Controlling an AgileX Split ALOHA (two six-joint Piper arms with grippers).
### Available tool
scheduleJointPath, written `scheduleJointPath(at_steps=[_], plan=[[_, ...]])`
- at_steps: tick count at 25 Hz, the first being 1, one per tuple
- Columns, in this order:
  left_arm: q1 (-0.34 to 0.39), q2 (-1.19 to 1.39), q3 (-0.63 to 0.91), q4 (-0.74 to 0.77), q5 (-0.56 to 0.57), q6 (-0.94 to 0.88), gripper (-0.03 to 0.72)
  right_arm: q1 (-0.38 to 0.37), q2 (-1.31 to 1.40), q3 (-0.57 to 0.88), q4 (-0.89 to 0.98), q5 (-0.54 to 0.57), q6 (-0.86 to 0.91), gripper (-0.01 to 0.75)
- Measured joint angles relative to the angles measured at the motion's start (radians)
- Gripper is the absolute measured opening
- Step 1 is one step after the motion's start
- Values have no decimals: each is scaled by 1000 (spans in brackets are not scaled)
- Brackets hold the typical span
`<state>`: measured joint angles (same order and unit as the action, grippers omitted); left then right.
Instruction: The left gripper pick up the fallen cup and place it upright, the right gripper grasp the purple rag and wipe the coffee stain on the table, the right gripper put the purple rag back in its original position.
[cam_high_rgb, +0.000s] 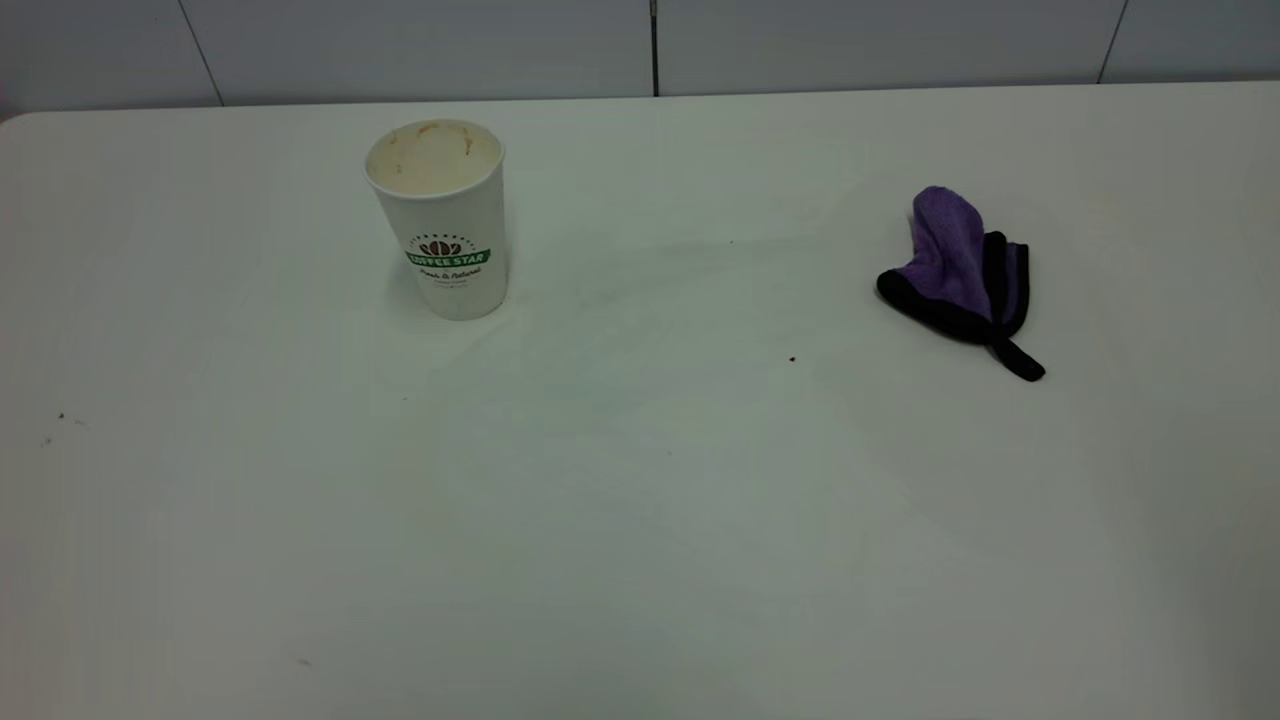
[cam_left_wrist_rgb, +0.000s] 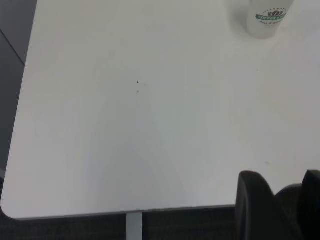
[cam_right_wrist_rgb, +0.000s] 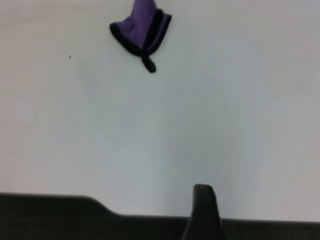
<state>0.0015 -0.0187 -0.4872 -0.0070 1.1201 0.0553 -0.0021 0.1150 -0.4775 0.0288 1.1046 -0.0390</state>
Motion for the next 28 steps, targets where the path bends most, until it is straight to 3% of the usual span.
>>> scheduleJointPath(at_steps=[12,28], plan=[[0,0,0,0,0,0,240,-29,-131,0,0,10,6,591],[0,0,0,0,0,0,240,-29,-131,0,2,11,6,469]])
